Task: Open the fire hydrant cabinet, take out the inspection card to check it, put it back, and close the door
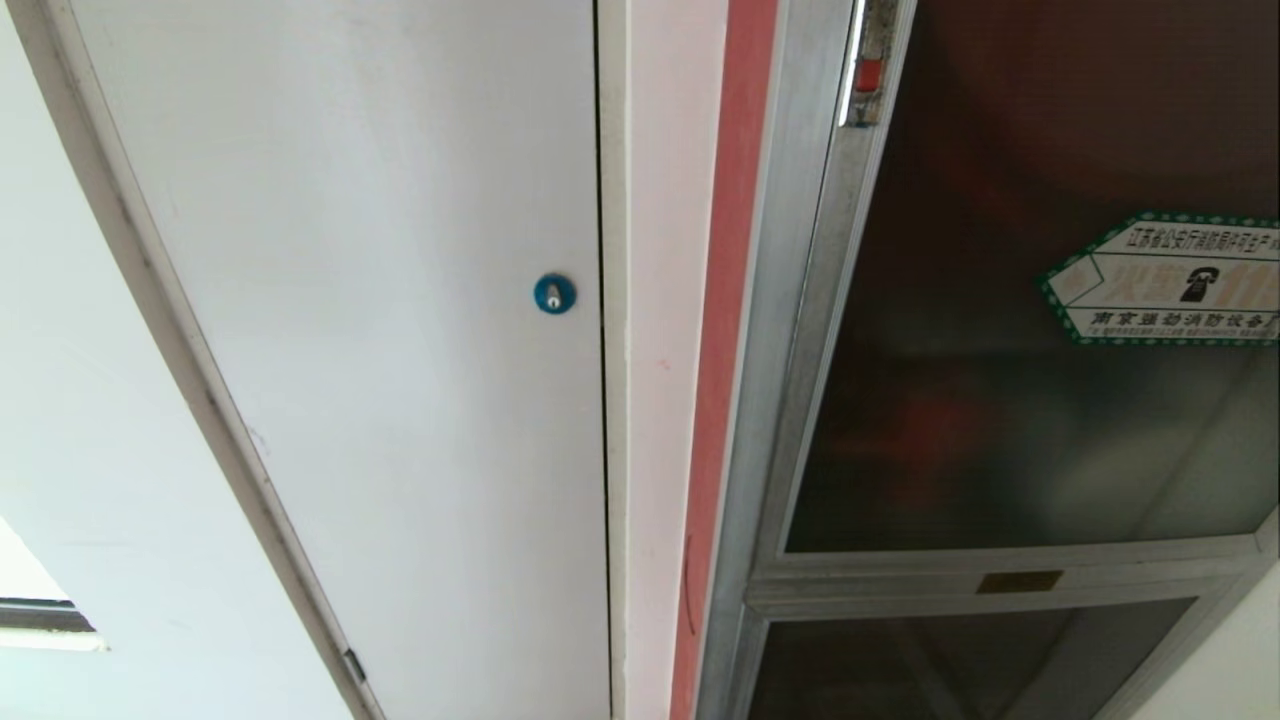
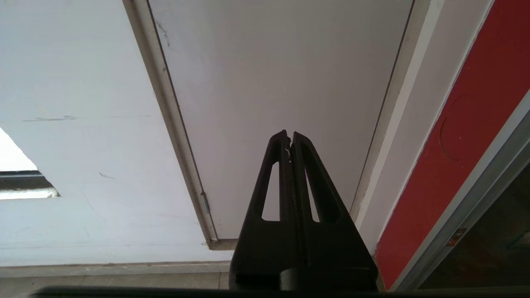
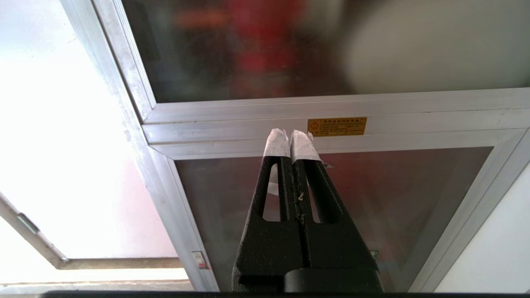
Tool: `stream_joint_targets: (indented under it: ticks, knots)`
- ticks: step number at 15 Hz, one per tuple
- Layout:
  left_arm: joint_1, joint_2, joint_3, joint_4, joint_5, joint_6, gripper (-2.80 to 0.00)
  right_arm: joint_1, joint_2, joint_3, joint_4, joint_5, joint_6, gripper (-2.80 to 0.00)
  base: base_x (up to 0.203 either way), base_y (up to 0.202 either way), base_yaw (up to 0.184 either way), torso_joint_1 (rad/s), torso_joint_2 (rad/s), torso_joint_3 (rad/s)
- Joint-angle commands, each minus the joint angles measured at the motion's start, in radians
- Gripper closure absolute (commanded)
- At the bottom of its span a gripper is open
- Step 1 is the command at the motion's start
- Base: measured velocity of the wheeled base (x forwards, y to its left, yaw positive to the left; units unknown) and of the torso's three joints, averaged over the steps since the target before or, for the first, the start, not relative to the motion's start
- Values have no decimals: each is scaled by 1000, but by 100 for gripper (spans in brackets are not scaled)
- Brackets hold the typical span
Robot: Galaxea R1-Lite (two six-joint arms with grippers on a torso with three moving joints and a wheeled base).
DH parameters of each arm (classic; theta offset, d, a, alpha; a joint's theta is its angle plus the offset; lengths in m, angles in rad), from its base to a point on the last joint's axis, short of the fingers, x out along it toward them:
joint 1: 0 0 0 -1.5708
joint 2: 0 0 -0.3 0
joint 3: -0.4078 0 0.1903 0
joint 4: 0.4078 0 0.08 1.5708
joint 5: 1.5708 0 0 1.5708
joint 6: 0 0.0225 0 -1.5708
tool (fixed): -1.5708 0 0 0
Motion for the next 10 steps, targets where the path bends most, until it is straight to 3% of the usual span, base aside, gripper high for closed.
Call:
stream_joint_targets:
  ticks: [1, 10]
  knots:
    - [0, 1, -1, 0, -1, 0, 0, 0, 3, 3, 1, 0, -1, 0, 0, 0, 0, 0, 0, 0]
    - [0, 1, -1, 0, 1, 0, 0, 0, 2, 3, 1, -5, 13, 0, 0, 0, 0, 0, 0, 0]
